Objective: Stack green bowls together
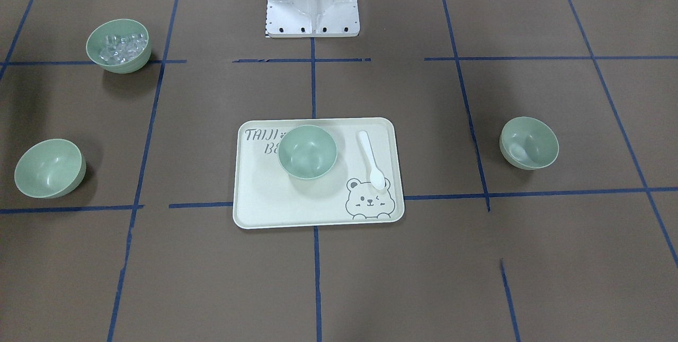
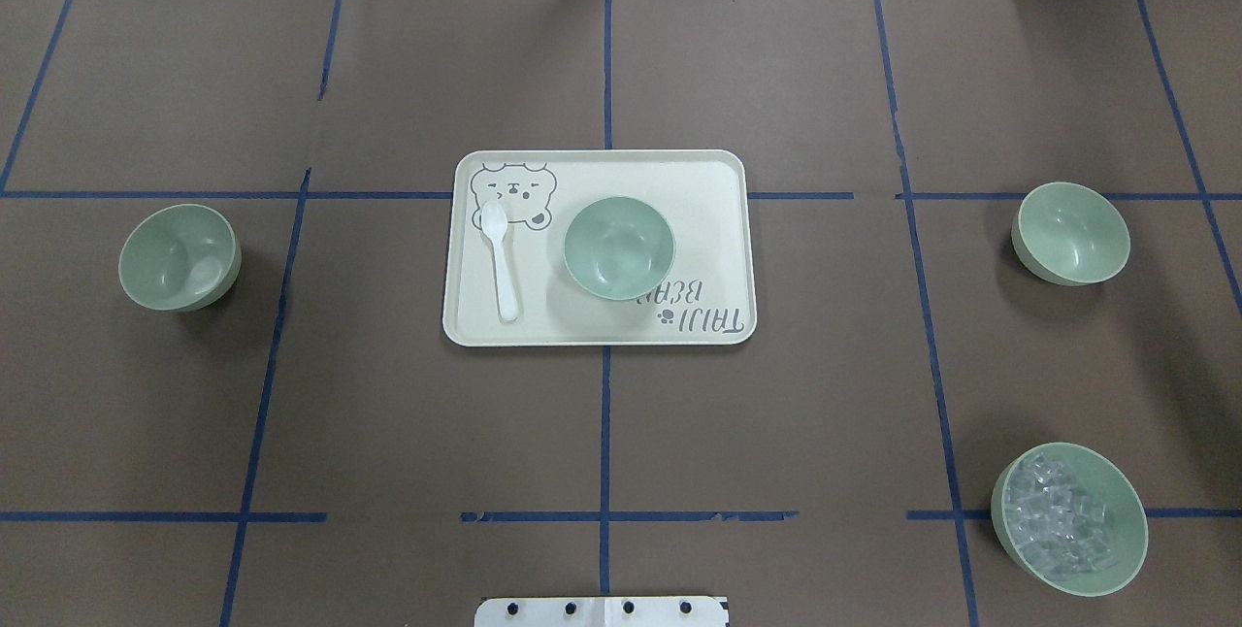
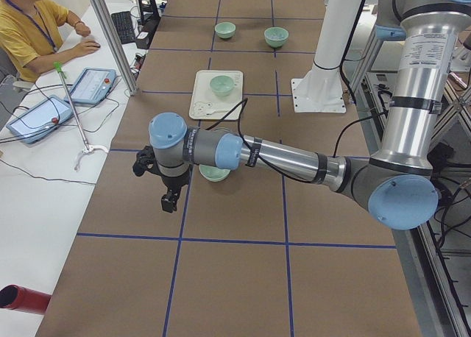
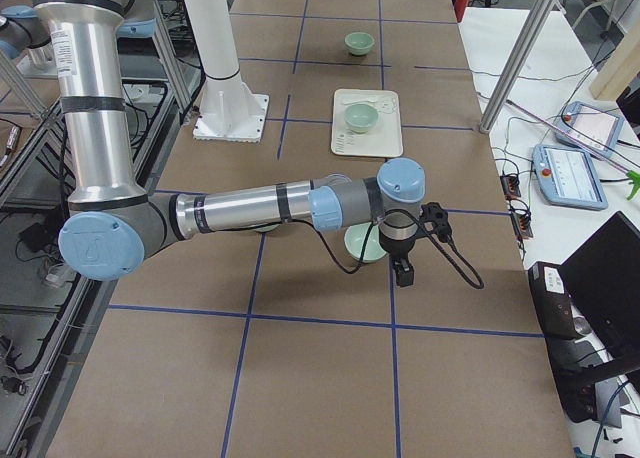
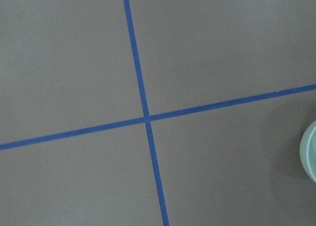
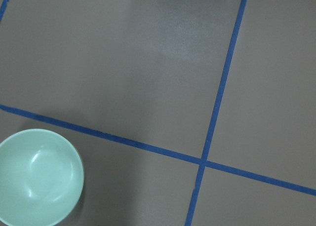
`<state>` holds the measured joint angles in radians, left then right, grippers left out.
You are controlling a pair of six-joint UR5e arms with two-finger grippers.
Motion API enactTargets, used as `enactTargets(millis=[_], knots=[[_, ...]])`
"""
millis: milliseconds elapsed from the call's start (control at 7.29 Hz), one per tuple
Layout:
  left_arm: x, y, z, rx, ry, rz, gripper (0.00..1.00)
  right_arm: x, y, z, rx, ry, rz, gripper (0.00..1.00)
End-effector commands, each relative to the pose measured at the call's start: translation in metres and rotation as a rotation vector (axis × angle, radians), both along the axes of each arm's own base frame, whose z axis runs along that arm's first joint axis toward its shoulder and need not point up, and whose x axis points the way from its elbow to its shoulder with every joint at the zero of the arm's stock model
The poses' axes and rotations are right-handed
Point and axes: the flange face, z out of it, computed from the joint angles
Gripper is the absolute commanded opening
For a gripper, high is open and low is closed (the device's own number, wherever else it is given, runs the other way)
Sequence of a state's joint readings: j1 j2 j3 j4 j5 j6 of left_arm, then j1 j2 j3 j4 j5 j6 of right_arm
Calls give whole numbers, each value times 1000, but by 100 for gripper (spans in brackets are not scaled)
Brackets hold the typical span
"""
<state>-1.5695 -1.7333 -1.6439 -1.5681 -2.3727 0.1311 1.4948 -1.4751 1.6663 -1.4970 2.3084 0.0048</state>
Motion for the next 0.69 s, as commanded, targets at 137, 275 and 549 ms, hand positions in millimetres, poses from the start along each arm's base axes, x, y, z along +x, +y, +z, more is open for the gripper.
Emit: enactTargets(millis=[137, 275, 549], knots=[[45, -28, -19, 111, 63, -54, 100, -65, -13, -18, 29, -17, -69, 100], [110, -24, -22, 108, 82, 13, 100, -95, -14, -23, -4, -27, -79, 100], [164, -10, -10, -29, 87, -44, 100, -121, -24, -51, -31, -53, -43, 100]])
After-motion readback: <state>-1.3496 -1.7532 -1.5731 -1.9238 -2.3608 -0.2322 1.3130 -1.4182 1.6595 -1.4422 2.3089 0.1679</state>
